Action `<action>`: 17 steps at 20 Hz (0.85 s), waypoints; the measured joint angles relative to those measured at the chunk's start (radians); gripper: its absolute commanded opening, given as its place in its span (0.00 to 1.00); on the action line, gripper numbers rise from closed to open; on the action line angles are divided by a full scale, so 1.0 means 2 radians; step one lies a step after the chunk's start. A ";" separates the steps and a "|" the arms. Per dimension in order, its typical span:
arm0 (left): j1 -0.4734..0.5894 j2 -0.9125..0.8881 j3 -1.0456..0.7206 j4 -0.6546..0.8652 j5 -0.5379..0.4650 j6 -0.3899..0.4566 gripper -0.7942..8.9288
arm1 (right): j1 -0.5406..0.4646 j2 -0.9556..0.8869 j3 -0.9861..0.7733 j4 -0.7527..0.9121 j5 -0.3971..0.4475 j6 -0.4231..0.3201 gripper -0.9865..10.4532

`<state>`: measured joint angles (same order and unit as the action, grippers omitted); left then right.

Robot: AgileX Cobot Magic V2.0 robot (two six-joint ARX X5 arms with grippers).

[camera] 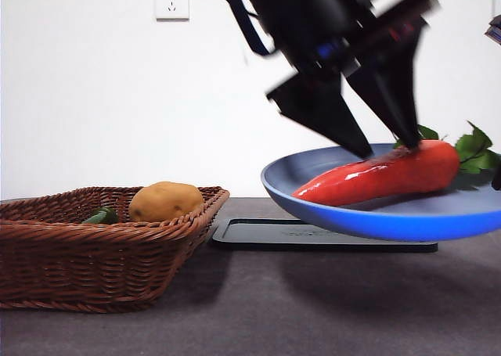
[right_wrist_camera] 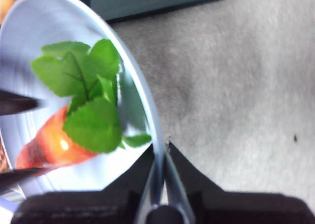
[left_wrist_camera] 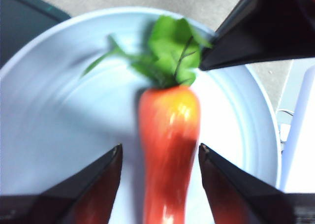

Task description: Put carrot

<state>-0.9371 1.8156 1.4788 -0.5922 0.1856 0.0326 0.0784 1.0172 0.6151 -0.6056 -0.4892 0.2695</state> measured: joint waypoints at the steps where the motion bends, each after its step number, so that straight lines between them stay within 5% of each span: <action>1: 0.008 -0.019 0.000 -0.010 0.000 0.000 0.36 | 0.000 0.000 0.000 0.000 0.001 0.009 0.09; 9: 0.074 -0.208 0.000 -0.130 -0.051 0.000 0.36 | 0.000 0.123 0.056 0.049 0.002 0.030 0.09; 17: 0.085 -0.269 0.000 -0.175 -0.104 -0.004 0.36 | 0.000 0.383 0.270 0.078 0.002 0.042 0.09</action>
<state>-0.7673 1.2770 1.4792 -0.9413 -0.0231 0.0250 0.0784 1.7832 1.1549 -0.4496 -0.4862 0.3527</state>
